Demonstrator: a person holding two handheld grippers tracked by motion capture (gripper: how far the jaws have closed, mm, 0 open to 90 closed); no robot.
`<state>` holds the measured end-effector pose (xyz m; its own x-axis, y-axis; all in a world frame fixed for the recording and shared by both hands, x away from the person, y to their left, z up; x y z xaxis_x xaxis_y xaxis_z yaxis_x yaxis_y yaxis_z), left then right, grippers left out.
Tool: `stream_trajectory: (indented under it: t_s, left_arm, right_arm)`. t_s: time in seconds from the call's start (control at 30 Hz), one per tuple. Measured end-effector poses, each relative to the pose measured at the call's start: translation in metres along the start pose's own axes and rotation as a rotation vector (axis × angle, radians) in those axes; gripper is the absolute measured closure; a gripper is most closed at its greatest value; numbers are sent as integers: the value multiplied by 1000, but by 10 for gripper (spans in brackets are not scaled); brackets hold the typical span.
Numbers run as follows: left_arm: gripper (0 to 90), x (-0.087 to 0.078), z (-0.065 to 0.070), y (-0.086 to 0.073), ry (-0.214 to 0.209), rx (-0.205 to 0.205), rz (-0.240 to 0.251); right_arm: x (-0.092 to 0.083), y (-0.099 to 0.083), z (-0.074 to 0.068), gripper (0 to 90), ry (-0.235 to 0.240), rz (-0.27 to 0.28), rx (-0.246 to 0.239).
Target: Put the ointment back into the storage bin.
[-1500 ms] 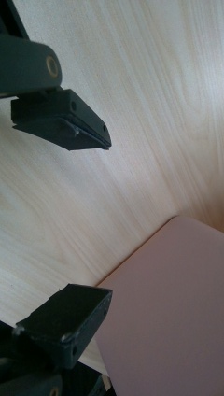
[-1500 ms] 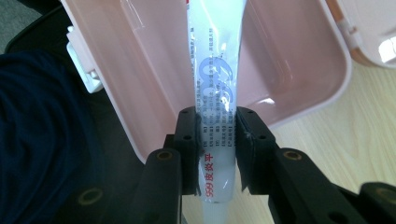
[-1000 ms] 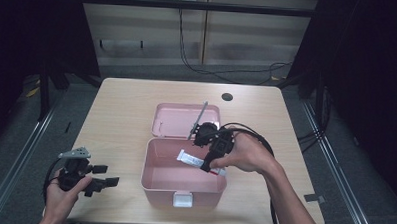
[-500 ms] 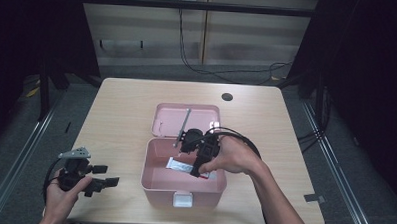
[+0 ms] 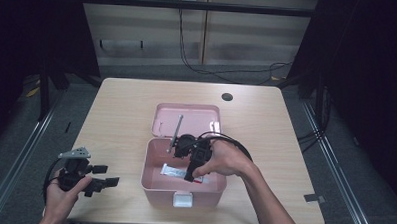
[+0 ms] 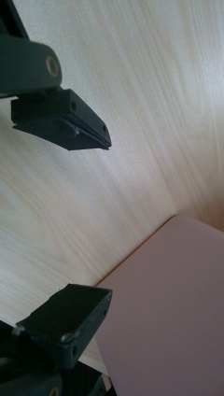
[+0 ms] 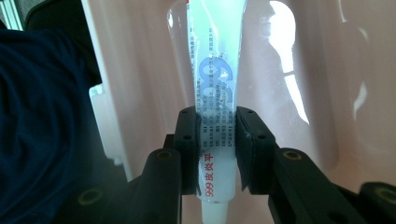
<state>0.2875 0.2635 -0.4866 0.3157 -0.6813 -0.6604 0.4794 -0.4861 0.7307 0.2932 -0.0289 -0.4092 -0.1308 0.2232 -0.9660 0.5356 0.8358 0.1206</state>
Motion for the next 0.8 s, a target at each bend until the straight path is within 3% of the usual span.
stream_trajectory:
  t_s: [0.43,0.6,0.8]
  left_arm:
    - [227,0,0,0,0,2,-2]
    - [227,0,0,0,1,2,-2]
    - [228,0,0,0,-1,2,-2]
  right_arm:
    - [18,3,-1,718,20,-37,-17]
    - [27,6,-2,718,30,-51,-50]
    - [39,9,-1,717,39,-74,-43]
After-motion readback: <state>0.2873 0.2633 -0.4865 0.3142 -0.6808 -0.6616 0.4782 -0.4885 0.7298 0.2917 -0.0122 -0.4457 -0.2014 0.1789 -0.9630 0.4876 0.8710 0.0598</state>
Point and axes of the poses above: each handheld gripper's, and its own axes: x roughly forward along the jaws, y roughly out of its top, z roughly to its right, the point moved 5 cm from there along x, roughly forward along the jaws, and after that the axes turned 14 degrees about x, right-handed, at the moved point
